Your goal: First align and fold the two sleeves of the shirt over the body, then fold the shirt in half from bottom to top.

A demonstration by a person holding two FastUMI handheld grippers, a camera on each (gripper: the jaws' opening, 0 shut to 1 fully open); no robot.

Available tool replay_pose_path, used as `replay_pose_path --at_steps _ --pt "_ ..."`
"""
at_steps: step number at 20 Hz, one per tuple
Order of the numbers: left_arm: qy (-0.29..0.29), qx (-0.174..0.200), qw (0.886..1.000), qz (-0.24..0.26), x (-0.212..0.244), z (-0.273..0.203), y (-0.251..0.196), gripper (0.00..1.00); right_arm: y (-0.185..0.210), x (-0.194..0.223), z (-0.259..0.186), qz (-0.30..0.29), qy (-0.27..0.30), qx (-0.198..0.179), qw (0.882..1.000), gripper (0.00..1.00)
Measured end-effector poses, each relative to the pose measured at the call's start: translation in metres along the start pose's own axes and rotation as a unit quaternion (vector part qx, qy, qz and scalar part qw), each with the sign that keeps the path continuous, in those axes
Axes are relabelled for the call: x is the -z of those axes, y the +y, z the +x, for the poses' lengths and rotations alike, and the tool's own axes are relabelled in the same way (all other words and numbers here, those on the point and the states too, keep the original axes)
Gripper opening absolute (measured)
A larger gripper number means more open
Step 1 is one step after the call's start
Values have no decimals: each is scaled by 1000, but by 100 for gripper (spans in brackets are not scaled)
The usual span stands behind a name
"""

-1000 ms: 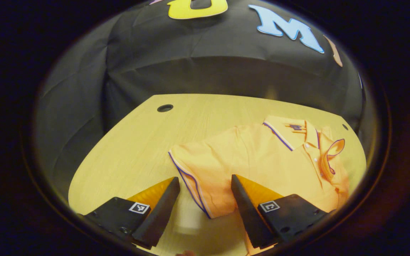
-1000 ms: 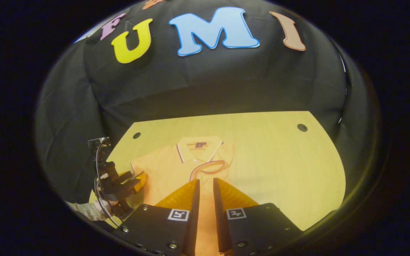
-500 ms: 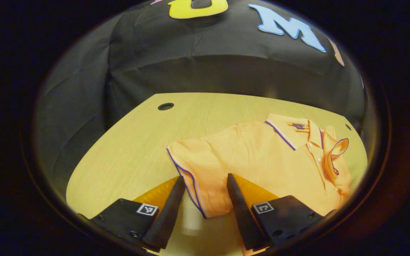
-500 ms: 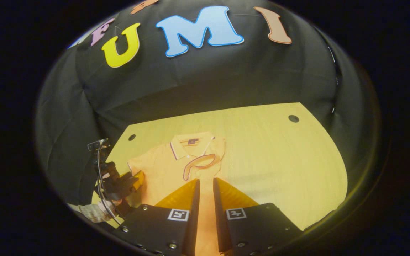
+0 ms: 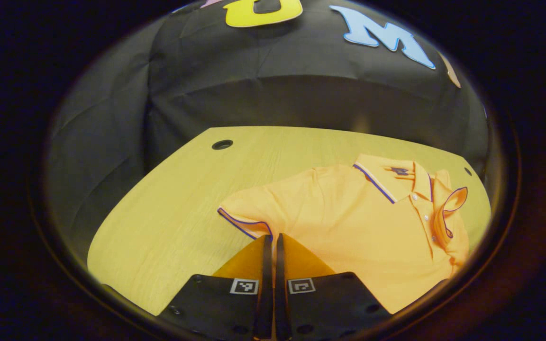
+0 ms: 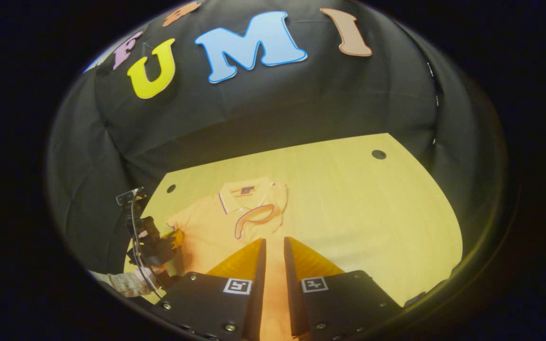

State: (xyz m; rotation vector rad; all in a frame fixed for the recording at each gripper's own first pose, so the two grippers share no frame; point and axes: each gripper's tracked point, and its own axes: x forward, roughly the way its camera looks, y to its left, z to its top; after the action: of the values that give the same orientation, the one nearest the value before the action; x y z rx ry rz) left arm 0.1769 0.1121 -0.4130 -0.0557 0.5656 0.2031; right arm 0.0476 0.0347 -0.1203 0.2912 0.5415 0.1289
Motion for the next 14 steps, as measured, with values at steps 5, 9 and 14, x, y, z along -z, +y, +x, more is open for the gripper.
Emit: replay_pose_path --at_steps 5,9,14 --pt "-4 18 999 33 -13 -3 -22 9 -19 3 -7 11 0 7 1000 28" --pt "-32 57 995 69 -38 -16 -67 9 -33 3 -10 23 0 9 1000 23" --pt "-47 126 985 110 -48 -33 -158 10 -49 5 -17 36 -4 12 999 23"
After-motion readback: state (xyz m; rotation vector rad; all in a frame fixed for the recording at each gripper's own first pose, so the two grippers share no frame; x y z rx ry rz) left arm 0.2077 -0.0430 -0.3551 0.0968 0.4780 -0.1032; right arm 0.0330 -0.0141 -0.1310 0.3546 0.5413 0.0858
